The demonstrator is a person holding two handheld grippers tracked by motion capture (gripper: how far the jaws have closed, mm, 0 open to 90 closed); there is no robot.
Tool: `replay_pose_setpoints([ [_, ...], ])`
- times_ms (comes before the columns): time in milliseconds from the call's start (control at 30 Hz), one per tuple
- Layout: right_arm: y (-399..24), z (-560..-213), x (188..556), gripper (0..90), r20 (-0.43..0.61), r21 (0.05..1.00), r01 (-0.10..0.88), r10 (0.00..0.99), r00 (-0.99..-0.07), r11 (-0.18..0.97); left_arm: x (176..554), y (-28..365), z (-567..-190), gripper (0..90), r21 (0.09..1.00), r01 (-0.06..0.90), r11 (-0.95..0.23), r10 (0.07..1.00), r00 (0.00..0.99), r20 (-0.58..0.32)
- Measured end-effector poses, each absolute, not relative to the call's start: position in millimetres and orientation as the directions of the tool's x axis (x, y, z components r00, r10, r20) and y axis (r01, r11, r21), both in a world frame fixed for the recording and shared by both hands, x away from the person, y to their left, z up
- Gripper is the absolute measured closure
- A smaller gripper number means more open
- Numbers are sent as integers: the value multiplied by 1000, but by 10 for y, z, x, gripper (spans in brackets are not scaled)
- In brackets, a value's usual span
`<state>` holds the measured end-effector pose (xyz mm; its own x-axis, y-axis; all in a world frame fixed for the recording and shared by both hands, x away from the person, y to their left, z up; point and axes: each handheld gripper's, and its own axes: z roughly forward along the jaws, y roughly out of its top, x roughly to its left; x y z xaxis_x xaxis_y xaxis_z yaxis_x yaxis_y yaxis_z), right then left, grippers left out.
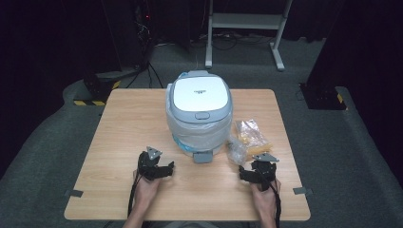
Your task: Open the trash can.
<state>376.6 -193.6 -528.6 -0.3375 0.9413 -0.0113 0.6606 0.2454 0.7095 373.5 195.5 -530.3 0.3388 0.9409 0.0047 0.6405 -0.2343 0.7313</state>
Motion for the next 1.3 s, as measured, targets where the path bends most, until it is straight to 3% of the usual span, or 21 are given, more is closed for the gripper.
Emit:
replay_pose_setpoints([
  [400, -1933, -5287, 3760, 130, -14, 711, 660, 942, -335, 245, 3730, 1935, -5304, 149, 735, 639, -228, 942, 336, -1],
  [800, -1931, -5287, 3758, 138, -16, 712, 657, 941, -337, 247, 3733, 1742, -5241, 113, 734, 612, -294, 897, 441, -9],
  [1300, -1931, -5287, 3758, 139, -17, 712, 656, 941, -339, 249, 3743, 1560, -5113, 87, 754, 588, -294, 874, 484, -37],
])
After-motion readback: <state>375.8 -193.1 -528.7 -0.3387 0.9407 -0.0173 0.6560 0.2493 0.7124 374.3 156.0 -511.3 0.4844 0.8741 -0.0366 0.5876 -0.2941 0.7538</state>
